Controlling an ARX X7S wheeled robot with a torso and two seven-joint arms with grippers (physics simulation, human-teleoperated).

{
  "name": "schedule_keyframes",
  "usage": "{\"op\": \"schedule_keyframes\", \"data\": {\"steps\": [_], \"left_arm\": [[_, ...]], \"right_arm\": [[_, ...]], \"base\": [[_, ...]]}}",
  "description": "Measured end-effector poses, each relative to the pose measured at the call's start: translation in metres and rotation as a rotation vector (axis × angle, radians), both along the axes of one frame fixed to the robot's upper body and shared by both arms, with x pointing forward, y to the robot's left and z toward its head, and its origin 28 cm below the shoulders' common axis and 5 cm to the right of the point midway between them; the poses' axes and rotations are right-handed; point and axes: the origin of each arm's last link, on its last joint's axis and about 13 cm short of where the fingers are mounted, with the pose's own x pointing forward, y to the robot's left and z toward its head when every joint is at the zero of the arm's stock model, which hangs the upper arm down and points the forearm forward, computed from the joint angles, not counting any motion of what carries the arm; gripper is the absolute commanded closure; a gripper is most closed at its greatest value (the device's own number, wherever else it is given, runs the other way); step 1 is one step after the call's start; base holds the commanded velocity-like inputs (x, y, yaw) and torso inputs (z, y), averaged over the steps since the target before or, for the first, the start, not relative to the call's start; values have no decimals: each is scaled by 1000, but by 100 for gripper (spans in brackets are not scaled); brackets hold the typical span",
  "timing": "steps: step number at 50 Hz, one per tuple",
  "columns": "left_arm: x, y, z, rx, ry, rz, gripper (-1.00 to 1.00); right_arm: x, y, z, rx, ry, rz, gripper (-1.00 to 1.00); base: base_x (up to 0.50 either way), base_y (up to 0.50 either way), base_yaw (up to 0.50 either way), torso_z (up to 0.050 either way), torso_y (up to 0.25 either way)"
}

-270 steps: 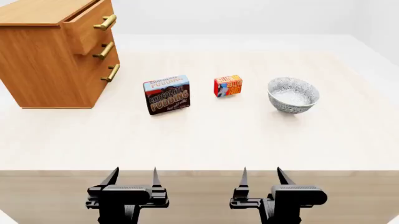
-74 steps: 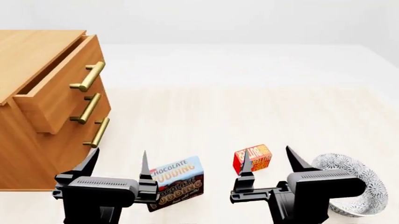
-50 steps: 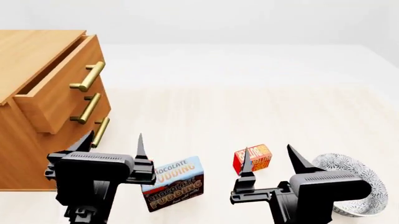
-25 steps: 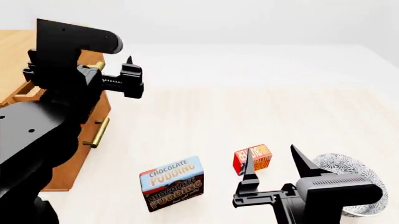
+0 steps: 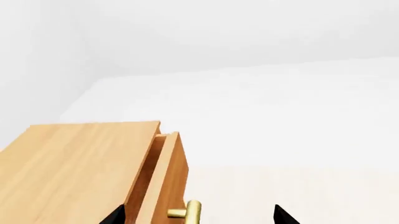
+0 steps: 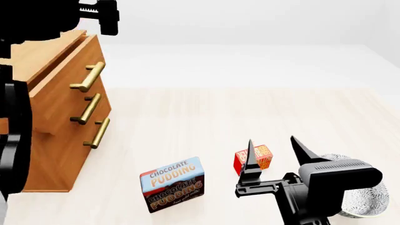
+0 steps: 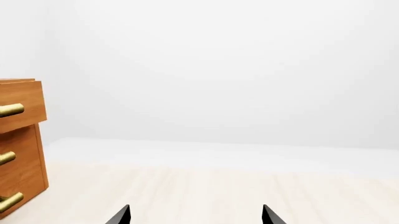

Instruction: Put the butter at the back in the top drawer of the cabinet and close it.

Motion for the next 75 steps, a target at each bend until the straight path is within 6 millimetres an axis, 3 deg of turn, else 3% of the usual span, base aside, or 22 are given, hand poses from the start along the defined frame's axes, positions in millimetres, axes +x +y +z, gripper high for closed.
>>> {"op": "schedule_keyframes", "data": {"steps": [11,28,45,75], "left_arm": [[10,14,15,-57,154,93,-100],[10,21,-9,-97,368,104,-100],[5,15,-5,-128,430,66,-100],[7,22,-14,10,460,159,-100]], "right_arm": [[12,0,3,5,2,6,-100],[25,0,-3,3,18,11,-100],[29,0,-6,0,27,14,-100],[30,1,-7,-9,32,18,-100]], "base": [[0,0,0,0,0],[0,0,0,0,0],[0,0,0,0,0],[0,0,0,0,0]]}}
